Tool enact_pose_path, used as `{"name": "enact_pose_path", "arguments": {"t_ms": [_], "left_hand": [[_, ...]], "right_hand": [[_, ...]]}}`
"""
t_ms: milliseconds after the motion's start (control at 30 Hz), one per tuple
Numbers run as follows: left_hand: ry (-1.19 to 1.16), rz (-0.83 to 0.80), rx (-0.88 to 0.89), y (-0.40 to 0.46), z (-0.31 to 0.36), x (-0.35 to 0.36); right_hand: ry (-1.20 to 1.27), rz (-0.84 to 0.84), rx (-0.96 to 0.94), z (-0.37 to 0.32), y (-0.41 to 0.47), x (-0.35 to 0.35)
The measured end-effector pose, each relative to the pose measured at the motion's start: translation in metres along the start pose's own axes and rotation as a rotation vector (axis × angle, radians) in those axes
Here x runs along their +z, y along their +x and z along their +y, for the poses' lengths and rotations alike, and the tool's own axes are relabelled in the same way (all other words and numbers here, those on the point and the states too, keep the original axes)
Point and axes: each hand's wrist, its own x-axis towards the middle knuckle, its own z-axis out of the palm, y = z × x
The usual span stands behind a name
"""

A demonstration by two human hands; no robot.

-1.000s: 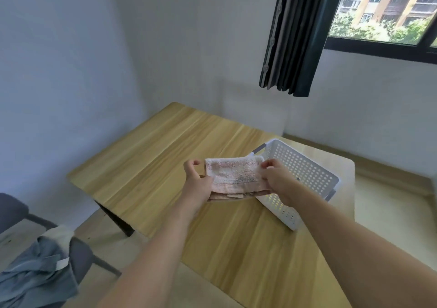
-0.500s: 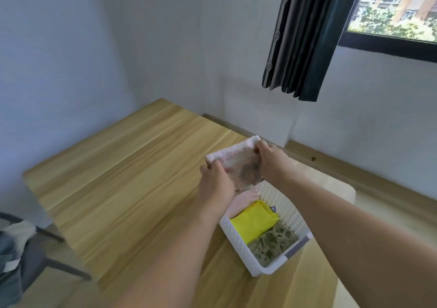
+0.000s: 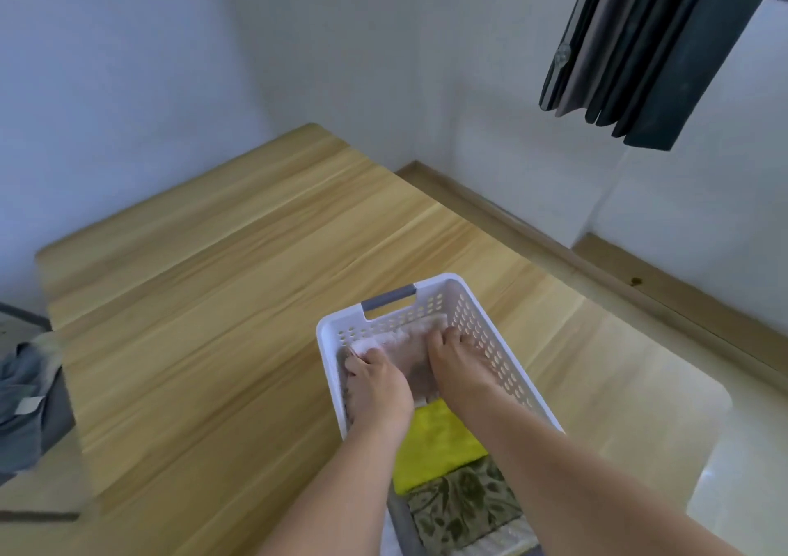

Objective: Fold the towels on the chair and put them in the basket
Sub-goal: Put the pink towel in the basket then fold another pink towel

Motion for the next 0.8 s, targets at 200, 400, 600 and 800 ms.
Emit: {"name": "enact_pose_path", "arguments": {"t_ms": [200,400,600,800], "left_hand": [[0.393,0.011,0.047,0.014,0.004,0.010],[0.548,0.182,0.309,0.023,-0.003,0.014],[0.605,-0.104,0.222,0.045,-0.014,0.035],[0.839,-0.139,0.238,0.049,-0.004,0.025]], "right_hand": [[0.207,-0.046,0.051,0.002,0.019,0.041],[-0.133,0.047,-0.150,0.009,0.022,0.038],[-0.339,-0.113,-0.189,0.010,0.038,0.049],[-0.349,-0.206,-0.148,0.005,0.030,0.035]]}}
